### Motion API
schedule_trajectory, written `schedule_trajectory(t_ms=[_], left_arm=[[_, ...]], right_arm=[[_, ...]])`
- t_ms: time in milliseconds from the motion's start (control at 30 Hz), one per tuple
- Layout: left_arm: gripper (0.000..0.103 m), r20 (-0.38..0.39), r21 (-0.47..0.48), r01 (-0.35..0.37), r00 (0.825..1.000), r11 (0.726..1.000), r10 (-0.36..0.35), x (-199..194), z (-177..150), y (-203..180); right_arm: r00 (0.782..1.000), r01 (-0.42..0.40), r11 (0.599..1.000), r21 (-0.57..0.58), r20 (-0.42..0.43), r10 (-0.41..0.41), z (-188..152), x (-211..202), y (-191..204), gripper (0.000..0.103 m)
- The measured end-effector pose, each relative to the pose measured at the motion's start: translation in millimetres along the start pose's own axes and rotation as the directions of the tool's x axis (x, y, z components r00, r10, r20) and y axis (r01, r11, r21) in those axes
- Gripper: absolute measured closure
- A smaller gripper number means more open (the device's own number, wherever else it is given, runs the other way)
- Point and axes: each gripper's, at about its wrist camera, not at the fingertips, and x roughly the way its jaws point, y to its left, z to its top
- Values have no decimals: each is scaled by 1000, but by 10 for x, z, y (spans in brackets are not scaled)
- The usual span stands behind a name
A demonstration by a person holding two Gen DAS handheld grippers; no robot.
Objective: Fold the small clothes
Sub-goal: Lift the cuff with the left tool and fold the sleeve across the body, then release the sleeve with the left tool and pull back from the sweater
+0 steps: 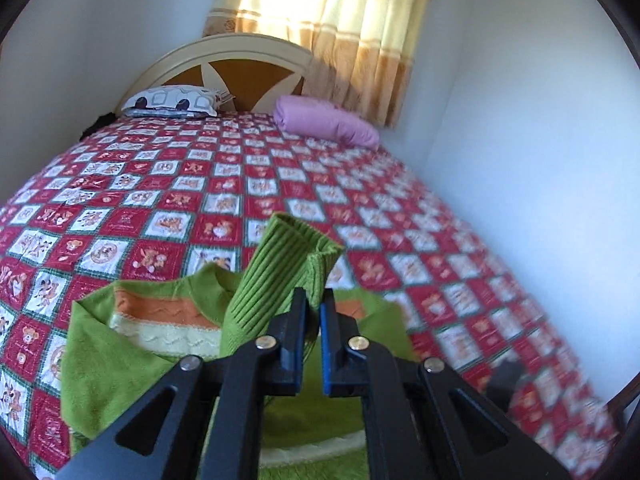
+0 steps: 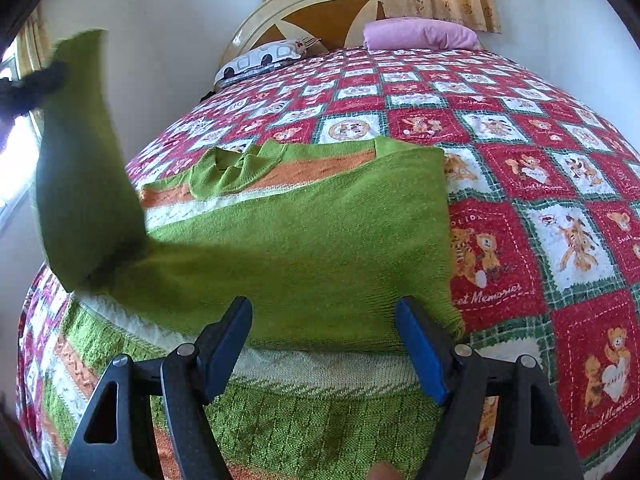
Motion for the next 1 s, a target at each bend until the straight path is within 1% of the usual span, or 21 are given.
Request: schedule_trajectory(t_ms=[67, 100, 133, 200, 233, 267, 333, 367, 433, 500, 533, 567, 600, 700, 767, 800, 867, 933, 1000], left_arm=[[95, -56, 33, -23, 998, 999, 25, 205, -138, -94], [93, -79, 45, -41, 996, 998, 44, 267, -189, -123], [93, -98, 56, -44, 994, 997, 49, 307, -239, -151], [86, -113, 58, -11, 993, 998, 17, 258, -316, -141], [68, -108, 62, -7, 994, 998, 14, 172, -346, -120], [43, -90, 72, -20, 996, 997, 26, 80, -370, -90], [26, -30, 86, -54, 998, 995, 56, -119, -416, 1], [24, 2, 93, -77, 997, 993, 77, -240, -441, 107], [23, 19, 94, -115, 993, 989, 114, -383, -493, 325], [18, 25, 67, -194, 981, 979, 193, -521, -586, 647], [11, 21, 59, -233, 972, 971, 232, -562, -638, 794], [6, 14, 58, -271, 963, 961, 270, -567, -683, 893], [6, -2, 62, -327, 945, 943, 327, -588, -764, 1032], [6, -46, 61, -402, 913, 914, 404, -599, -905, 1322], [6, -69, 41, -429, 900, 903, 430, -588, -994, 1512], [6, -77, 28, -433, 898, 901, 434, -581, -1023, 1582], [6, -93, -3, -432, 898, 902, 430, -556, -1070, 1689], [6, -110, -22, -425, 901, 905, 420, -504, -1115, 1743], [6, -127, -26, -420, 902, 907, 414, -472, -1161, 1754]], right_arm=[[1000, 2, 1000, -8, -4, -2, -2, 8, 25, 25], [1000, 4, 1000, -11, -5, -4, -1, 14, 38, 25], [1000, 4, 1000, -11, -6, -4, 4, 22, 53, 25], [1000, 3, 1000, -11, -8, -3, 22, 50, 57, 24], [1000, 1, 1000, -10, -7, -1, 21, 47, 53, 24], [1000, -2, 1000, -8, -7, 2, 22, 50, 61, 24], [1000, -8, 1000, -4, -3, 8, 9, 19, 36, 24], [1000, -13, 1000, 0, -2, 13, 13, 22, 49, 24], [1000, -29, 1000, 10, 4, 29, 11, 5, -8, 23], [999, -47, 999, 22, 10, 47, 4, -12, -59, 23], [998, -60, 998, 30, 17, 59, 1, -30, -92, 23], [997, -69, 997, 36, 24, 68, -5, -58, -138, 23], [996, -84, 995, 47, 34, 82, -1, -91, -152, 24], [992, -110, 989, 102, 64, 104, 9, -324, -262, 24], [990, -128, 980, 154, 74, 118, 14, -439, -342, 24], [988, -147, 974, 175, 77, 135, 3, -486, -373, 24], [986, -163, 968, 190, 64, 153, -17, -512, -383, 24], [987, -158, 974, 162, 39, 154, -34, -484, -321, 24], [987, -160, 978, 132, 15, 159, -25, -436, -236, 26]])
